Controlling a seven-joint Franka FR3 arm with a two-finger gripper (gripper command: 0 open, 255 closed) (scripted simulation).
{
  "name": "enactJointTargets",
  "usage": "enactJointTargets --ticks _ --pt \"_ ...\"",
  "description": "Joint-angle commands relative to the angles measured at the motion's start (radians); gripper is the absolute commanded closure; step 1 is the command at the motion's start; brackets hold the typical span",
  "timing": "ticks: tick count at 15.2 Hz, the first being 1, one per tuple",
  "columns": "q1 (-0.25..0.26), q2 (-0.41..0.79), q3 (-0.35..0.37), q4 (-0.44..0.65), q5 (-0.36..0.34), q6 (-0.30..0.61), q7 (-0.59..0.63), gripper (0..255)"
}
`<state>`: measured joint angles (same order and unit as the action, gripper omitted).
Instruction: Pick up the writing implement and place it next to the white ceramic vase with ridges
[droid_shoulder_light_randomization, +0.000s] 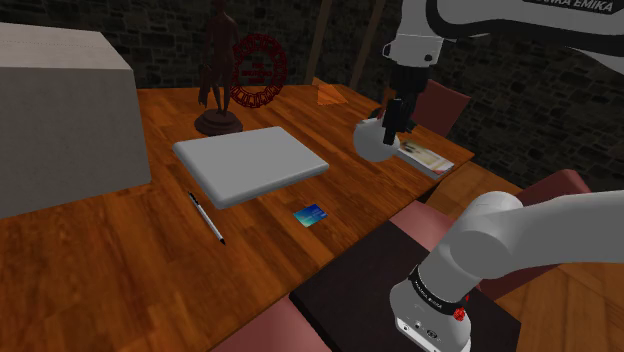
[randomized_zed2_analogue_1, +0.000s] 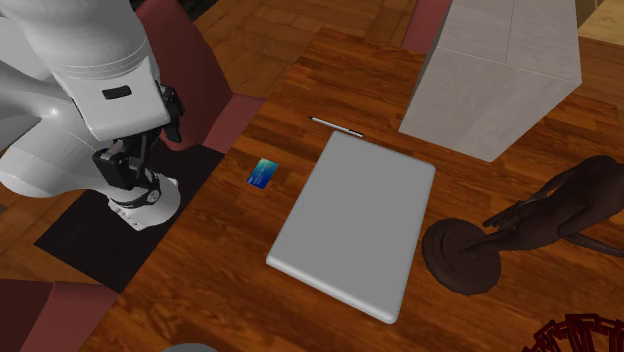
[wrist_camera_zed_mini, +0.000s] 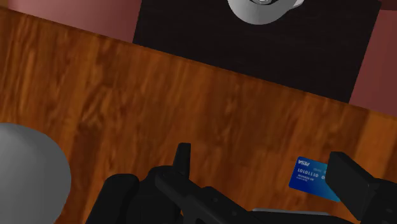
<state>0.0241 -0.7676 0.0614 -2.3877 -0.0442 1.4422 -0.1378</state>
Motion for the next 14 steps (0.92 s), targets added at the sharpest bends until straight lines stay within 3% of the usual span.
enactJointTargets --ticks 1,8,14 --pt "0.0 0.0 0.0 0.0 0.0 0.0 0.0 0" --pt "0.038 0.092 0.172 -0.008 0.096 0.115 0.21 0" --pt "0.053 0.234 0.319 0.039 0.136 0.221 0.393 0"
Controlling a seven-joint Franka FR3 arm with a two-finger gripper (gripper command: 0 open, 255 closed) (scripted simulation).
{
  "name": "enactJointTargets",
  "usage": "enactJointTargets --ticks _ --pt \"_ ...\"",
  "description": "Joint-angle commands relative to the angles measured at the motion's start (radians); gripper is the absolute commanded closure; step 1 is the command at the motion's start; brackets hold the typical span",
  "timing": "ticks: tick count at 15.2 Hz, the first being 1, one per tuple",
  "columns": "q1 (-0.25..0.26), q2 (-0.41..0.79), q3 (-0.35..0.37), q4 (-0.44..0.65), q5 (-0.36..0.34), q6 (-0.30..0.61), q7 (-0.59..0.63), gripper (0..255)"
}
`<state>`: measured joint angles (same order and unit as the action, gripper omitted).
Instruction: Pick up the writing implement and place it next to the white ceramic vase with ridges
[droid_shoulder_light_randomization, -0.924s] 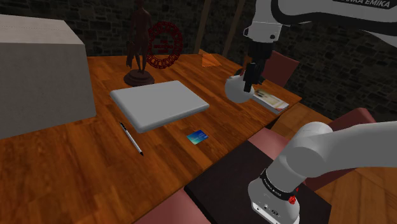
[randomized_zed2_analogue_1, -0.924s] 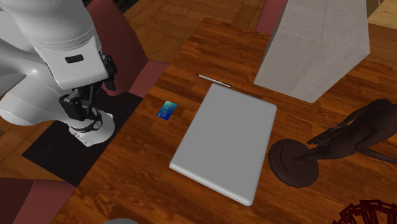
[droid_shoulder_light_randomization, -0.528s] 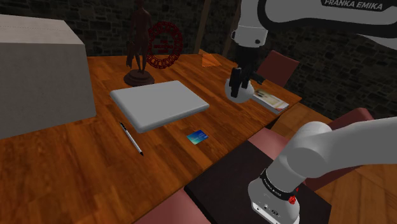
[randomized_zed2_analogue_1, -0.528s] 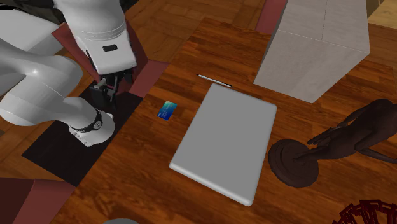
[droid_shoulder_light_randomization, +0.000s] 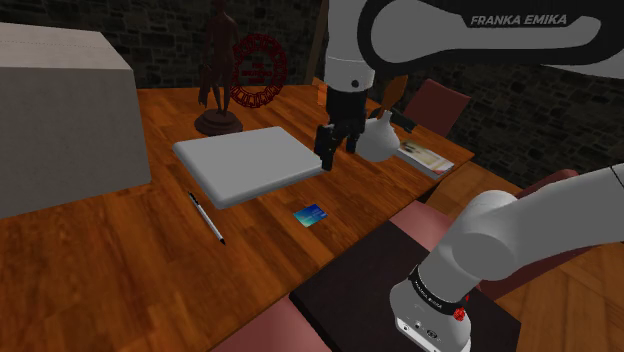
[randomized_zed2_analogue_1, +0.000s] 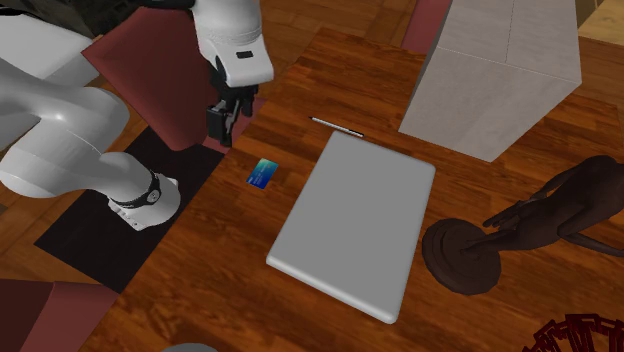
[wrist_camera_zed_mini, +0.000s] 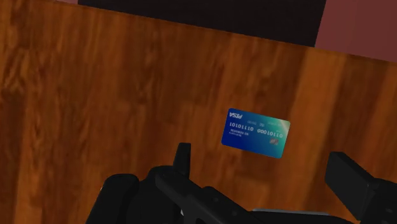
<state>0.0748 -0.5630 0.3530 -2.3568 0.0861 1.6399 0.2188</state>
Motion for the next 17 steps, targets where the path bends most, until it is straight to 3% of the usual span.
enactJointTargets --ticks 1,9,13,17 --pt "0.002 0.058 0.052 0.021 0.007 0.04 0.067 0" --pt "-0.009 0.343 0.24 0.175 -0.067 0.153 0.347 0" --pt "-0.001 0.526 0.313 0.289 -0.171 0.178 0.51 0" --pt "0.049 0.728 0.344 0.43 -0.304 0.169 0.673 0"
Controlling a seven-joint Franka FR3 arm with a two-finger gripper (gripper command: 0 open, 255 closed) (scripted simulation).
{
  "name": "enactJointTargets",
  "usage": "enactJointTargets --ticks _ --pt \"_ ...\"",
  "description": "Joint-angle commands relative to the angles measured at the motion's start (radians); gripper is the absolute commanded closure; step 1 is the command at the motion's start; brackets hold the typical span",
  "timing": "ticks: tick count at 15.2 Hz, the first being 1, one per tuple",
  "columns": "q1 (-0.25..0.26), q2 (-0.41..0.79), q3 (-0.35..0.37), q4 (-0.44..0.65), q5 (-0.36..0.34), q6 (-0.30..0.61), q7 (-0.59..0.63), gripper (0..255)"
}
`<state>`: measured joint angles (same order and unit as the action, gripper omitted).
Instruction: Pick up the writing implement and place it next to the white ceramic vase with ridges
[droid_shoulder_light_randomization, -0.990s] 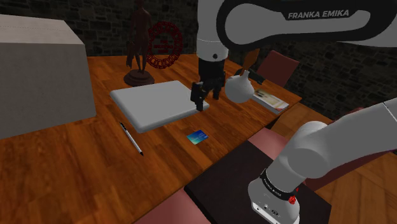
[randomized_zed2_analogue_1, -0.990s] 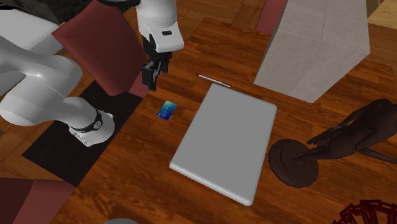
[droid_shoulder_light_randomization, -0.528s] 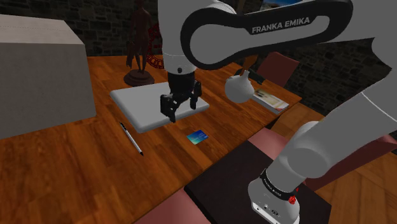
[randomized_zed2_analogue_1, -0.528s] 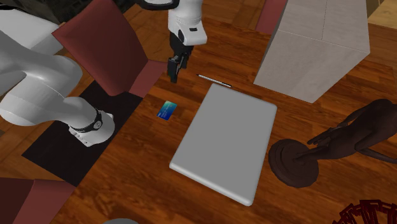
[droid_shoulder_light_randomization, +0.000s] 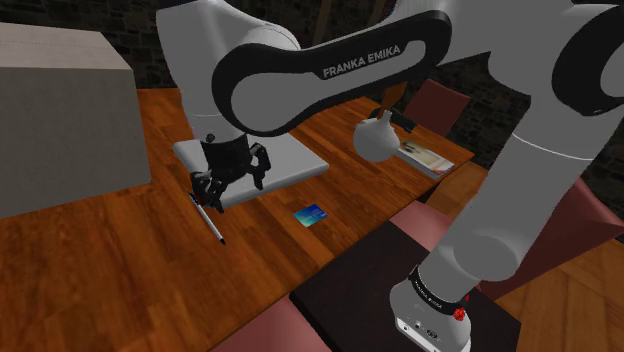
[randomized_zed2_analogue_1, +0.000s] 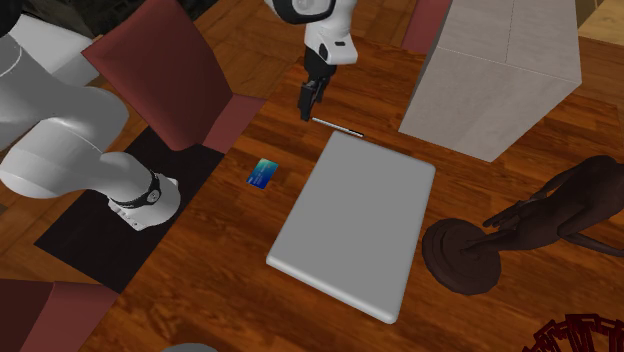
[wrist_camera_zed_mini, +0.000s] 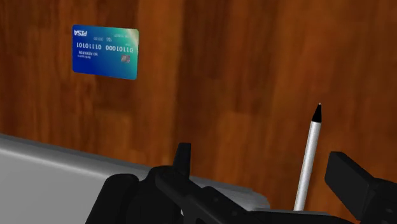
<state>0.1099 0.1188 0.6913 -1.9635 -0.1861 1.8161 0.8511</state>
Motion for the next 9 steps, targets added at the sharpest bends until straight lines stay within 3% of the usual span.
enactJointTargets --ticks 1,5,9 --pt "0.035 0.097 0.005 0.076 -0.066 -0.015 0.078 0" --pt "0.134 0.286 -0.02 0.249 -0.18 -0.06 0.193 0" --pt "0.128 0.289 -0.029 0.2 -0.188 -0.009 0.199 0"
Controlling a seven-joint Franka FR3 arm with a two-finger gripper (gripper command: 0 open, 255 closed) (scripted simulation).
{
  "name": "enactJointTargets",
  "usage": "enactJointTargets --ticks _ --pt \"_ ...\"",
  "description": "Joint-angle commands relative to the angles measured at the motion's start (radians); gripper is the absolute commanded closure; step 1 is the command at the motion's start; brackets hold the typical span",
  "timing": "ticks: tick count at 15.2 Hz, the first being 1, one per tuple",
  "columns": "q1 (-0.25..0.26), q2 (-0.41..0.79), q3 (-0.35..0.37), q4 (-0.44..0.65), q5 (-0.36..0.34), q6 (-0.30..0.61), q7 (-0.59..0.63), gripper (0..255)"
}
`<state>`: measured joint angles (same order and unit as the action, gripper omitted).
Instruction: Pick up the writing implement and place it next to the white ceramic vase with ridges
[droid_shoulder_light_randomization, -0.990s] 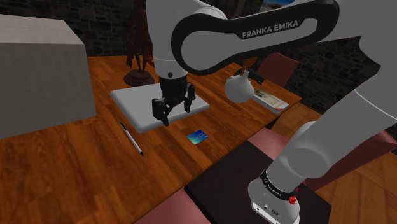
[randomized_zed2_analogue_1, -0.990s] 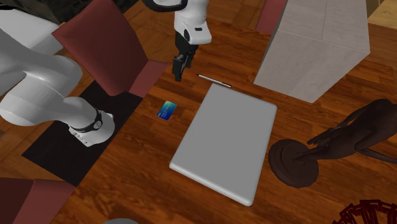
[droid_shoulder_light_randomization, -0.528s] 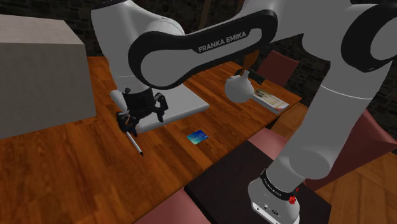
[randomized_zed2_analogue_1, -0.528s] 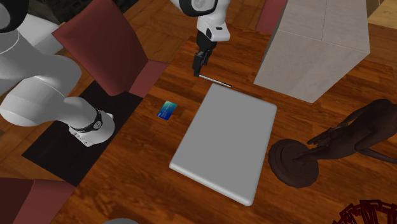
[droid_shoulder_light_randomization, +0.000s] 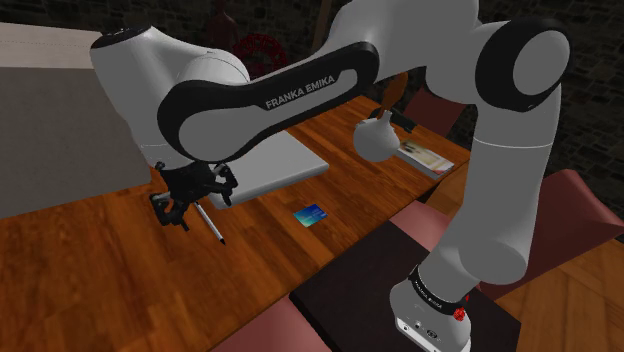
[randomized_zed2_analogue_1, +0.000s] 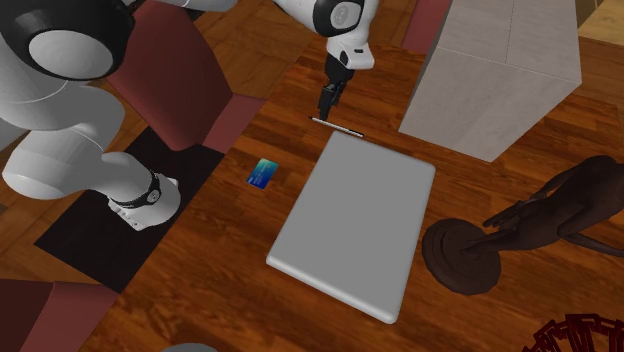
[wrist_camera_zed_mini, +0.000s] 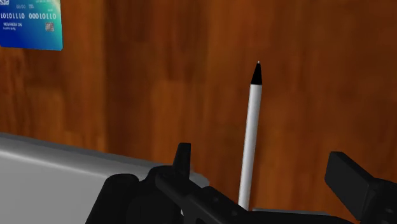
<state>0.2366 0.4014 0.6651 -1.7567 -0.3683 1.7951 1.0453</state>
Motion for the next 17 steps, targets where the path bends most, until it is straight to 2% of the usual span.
enactJointTargets --ticks 1,4,12,13,17 --pt "0.0 0.008 -0.004 -0.018 -0.008 0.024 0.007 0" --pt "-0.005 0.013 -0.009 -0.046 -0.016 0.056 0.012 0" --pt "-0.005 0.013 -0.008 -0.046 -0.016 0.056 0.012 0" --pt "-0.005 0.013 -0.008 -0.046 -0.016 0.056 0.012 255" --pt "-0.004 0.013 -0.008 -0.046 -0.016 0.056 0.012 255"
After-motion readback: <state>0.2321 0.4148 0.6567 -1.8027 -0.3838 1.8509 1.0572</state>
